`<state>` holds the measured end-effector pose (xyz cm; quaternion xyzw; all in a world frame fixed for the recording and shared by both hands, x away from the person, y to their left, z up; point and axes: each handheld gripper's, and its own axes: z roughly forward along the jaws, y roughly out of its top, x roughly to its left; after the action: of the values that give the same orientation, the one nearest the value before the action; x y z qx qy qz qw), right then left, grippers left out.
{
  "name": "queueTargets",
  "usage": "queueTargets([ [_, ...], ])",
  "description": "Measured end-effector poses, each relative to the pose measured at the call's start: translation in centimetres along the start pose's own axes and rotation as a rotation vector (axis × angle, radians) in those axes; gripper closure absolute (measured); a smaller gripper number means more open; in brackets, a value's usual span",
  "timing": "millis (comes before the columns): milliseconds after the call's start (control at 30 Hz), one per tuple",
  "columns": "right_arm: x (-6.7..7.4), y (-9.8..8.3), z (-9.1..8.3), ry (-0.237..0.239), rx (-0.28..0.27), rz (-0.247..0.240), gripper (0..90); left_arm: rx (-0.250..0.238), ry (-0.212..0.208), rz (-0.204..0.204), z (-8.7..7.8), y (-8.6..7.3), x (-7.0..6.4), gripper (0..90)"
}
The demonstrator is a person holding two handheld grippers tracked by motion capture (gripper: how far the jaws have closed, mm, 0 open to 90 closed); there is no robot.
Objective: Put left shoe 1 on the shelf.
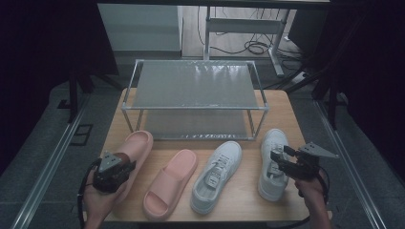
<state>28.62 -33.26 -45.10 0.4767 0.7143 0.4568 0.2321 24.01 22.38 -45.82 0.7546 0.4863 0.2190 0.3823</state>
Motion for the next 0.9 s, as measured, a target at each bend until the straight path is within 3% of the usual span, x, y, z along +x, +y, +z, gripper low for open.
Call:
queueTargets([
  [600, 0.0, 0.0, -0.1, 0.007, -0.013, -0.003, 37.6, 0.003, -0.047, 0.095, 4.4, 5.9, -1.6, 85.9],
  [900, -0.1, 0.1, -0.2, 0.007, -0.018, -0.004, 37.6, 0.020, -0.041, 0.107, 7.4, 7.4, -2.3, 85.9],
])
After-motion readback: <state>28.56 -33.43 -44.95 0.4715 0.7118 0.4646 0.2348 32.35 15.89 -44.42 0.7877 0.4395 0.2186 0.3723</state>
